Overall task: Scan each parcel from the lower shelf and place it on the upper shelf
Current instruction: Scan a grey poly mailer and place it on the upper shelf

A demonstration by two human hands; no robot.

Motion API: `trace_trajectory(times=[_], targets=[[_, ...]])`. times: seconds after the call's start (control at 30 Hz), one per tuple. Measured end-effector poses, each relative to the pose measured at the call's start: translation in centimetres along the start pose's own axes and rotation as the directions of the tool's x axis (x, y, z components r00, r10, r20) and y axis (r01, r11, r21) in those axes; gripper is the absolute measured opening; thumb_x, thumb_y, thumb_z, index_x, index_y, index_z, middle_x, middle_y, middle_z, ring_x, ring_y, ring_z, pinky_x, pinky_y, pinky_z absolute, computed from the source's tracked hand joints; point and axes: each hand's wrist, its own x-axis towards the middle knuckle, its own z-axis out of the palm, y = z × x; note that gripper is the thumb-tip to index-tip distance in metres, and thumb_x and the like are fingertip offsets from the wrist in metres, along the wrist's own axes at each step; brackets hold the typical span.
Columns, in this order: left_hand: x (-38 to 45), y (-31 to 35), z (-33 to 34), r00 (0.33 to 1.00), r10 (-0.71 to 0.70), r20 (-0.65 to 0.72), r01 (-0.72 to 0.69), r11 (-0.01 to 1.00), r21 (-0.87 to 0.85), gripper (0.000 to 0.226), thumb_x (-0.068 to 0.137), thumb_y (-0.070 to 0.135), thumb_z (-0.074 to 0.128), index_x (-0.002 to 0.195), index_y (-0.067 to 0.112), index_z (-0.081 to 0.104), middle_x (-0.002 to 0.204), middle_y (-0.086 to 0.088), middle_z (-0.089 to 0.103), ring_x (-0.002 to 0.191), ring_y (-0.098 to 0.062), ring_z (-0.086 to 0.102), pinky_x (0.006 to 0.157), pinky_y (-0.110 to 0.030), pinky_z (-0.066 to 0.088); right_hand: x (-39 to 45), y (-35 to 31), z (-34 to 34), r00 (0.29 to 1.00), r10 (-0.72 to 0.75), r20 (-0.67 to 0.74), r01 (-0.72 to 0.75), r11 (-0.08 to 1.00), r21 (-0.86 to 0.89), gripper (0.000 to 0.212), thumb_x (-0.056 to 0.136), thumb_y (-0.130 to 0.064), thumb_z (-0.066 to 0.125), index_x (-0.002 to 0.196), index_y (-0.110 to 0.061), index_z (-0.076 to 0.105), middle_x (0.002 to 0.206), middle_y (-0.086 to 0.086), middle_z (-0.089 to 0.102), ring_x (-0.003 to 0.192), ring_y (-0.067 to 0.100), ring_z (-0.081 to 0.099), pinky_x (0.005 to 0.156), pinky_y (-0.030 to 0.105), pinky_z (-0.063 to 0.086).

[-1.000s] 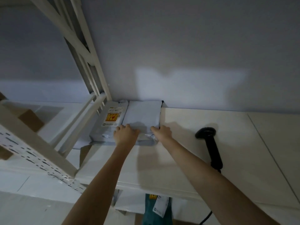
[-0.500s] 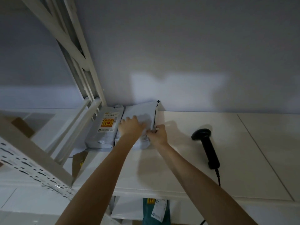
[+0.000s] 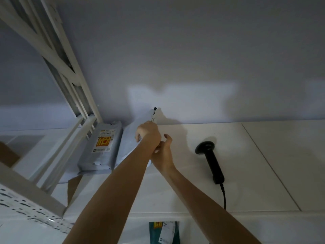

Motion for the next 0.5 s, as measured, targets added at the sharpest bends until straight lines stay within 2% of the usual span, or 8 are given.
trace_trajectory(times=[0.07, 0.17, 0.23, 0.27, 0.33, 0.37, 0.43, 0.5], targets=[[-0.5, -1.3, -0.6, 0.999, 0.0, -0.051, -0.006, 0.993, -0.116, 0.027, 0.088, 0.018, 0.054, 0.112, 0.006, 0.057, 0.108, -0.006, 0.061, 0.092, -0.025, 0.066, 0.066, -0.028, 0.053, 0.6, 0.1, -1.2, 0.996, -0.034, 0.088, 0.038, 0.998, -0.053, 0.025, 0.096, -0.024, 0.048, 0.119, -0.013, 0.044, 0.101, 0.006, 0.058, 0.092, 0.019, 0.06, 0.077, 0.023, 0.05], [-2.0, -5.0, -1.5, 0.992, -0.072, -0.101, 0.016, 0.881, -0.473, 0.027, 0.081, 0.03, 0.062, 0.098, 0.01, 0.055, 0.088, -0.006, 0.059, 0.086, -0.025, 0.062, 0.064, -0.029, 0.042, 1.4, 0.3, -3.6, 0.979, 0.145, 0.141, -0.171, 0.966, 0.194, 0.054, 0.095, -0.023, 0.051, 0.142, -0.007, 0.03, 0.135, 0.013, 0.05, 0.122, 0.027, 0.052, 0.094, 0.036, 0.046], [-3.2, -7.4, -1.3, 0.996, -0.072, -0.058, 0.003, 0.651, -0.759, 0.033, 0.069, 0.032, 0.067, 0.086, 0.005, 0.06, 0.079, -0.009, 0.06, 0.077, -0.026, 0.06, 0.064, -0.031, 0.045, 1.9, 0.9, -5.0, 0.957, 0.217, 0.194, -0.266, 0.92, 0.286, 0.057, 0.094, -0.031, 0.054, 0.141, -0.007, 0.034, 0.136, 0.01, 0.047, 0.125, 0.027, 0.05, 0.093, 0.035, 0.047], [-3.9, -8.4, -1.1, 0.999, -0.046, -0.03, -0.004, 0.47, -0.883, 0.03, 0.065, 0.03, 0.069, 0.08, 0.006, 0.062, 0.078, -0.009, 0.063, 0.075, -0.026, 0.061, 0.066, -0.032, 0.048, 2.0, 1.2, -5.7, 0.948, 0.216, 0.235, -0.284, 0.907, 0.311, 0.055, 0.093, -0.034, 0.055, 0.138, -0.007, 0.038, 0.134, 0.008, 0.048, 0.124, 0.026, 0.05, 0.093, 0.034, 0.048], [-5.5, -9.6, -0.7, 0.999, 0.014, 0.042, 0.041, 0.092, -0.995, 0.016, 0.069, 0.021, 0.076, 0.078, 0.013, 0.065, 0.08, -0.007, 0.068, 0.074, -0.023, 0.065, 0.068, -0.031, 0.053, 2.1, 1.3, -6.5, 0.93, 0.211, 0.302, -0.303, 0.904, 0.301, 0.046, 0.093, -0.036, 0.054, 0.129, -0.009, 0.047, 0.124, 0.004, 0.054, 0.117, 0.024, 0.054, 0.094, 0.035, 0.048], [-6.0, -9.9, -0.3, 0.996, 0.037, 0.082, 0.084, -0.033, -0.996, 0.016, 0.072, 0.017, 0.077, 0.083, 0.012, 0.066, 0.083, -0.008, 0.07, 0.075, -0.023, 0.066, 0.066, -0.03, 0.054, 2.0, 1.3, -6.6, 0.919, 0.214, 0.33, -0.31, 0.912, 0.27, 0.044, 0.093, -0.037, 0.054, 0.127, -0.009, 0.052, 0.119, 0.004, 0.059, 0.113, 0.023, 0.058, 0.095, 0.035, 0.048], [-6.6, -10.0, 0.9, 0.985, 0.059, 0.16, 0.169, -0.199, -0.965, 0.025, 0.071, 0.017, 0.078, 0.092, 0.008, 0.069, 0.088, -0.011, 0.072, 0.08, -0.027, 0.069, 0.066, -0.032, 0.055, 1.9, 1.2, -6.8, 0.897, 0.221, 0.383, -0.334, 0.907, 0.257, 0.045, 0.09, -0.04, 0.057, 0.124, -0.011, 0.059, 0.113, 0.002, 0.068, 0.108, 0.021, 0.062, 0.096, 0.034, 0.048], [-6.8, -10.0, 2.0, 0.974, 0.088, 0.208, 0.225, -0.33, -0.917, 0.033, 0.07, 0.017, 0.078, 0.099, 0.005, 0.069, 0.095, -0.014, 0.073, 0.089, -0.031, 0.069, 0.077, -0.038, 0.056, 2.0, 1.5, -7.2, 0.879, 0.245, 0.409, -0.392, 0.86, 0.327, 0.045, 0.084, -0.04, 0.065, 0.119, -0.012, 0.063, 0.109, 0.004, 0.072, 0.105, 0.021, 0.066, 0.095, 0.034, 0.05]])
